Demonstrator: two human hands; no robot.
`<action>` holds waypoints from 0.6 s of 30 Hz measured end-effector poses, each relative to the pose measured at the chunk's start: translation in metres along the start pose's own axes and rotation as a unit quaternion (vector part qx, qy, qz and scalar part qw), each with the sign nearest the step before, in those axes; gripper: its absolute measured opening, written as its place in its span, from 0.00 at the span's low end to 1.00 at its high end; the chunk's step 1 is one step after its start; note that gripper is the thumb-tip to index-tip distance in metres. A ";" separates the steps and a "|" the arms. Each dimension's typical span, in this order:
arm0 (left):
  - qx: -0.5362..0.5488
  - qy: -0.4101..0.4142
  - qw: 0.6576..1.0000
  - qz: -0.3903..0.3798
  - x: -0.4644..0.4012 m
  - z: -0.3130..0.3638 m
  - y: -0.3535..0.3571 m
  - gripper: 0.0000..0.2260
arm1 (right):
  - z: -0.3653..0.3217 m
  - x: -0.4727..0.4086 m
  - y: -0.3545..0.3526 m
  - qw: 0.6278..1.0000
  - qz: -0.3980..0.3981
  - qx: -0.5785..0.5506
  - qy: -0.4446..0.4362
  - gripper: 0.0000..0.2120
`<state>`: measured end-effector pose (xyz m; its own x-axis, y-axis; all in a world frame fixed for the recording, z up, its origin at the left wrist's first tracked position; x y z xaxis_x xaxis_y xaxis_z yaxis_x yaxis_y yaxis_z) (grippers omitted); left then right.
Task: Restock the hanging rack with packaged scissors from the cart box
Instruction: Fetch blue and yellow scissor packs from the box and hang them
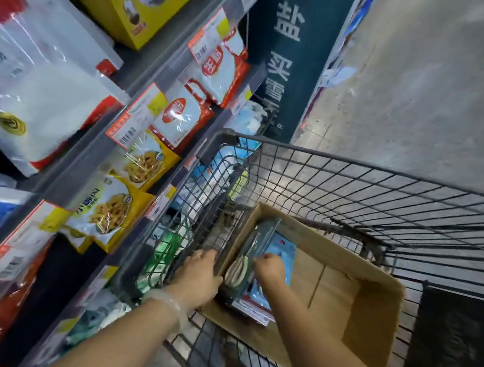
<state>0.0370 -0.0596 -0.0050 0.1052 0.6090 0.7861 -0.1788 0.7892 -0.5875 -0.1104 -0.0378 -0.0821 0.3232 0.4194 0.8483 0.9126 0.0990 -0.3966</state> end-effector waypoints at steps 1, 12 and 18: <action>0.021 0.000 1.000 -0.002 0.002 0.002 -0.004 0.25 | 0.001 0.007 -0.007 1.000 -0.003 -0.027 -0.003 0.06; 0.542 -0.055 0.838 -0.032 0.013 0.025 -0.026 0.15 | -0.023 0.074 -0.067 0.956 -0.148 -0.225 -0.113 0.07; 0.529 -0.097 0.843 0.016 0.005 -0.006 -0.019 0.12 | 0.014 0.013 -0.037 0.996 0.013 -0.082 -0.033 0.09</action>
<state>0.0472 -0.0711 0.0086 -0.0597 0.5239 0.8497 -0.9616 0.1984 -0.1899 -0.1436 -0.0232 -0.0617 0.3347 0.4790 0.8115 0.9347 -0.0593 -0.3505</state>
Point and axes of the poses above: each hand's wrist, its own x-axis away from the middle knuckle, its own y-axis out of the palm, z = x × y, the point moved 3 cm from there along -x, towards the middle knuckle
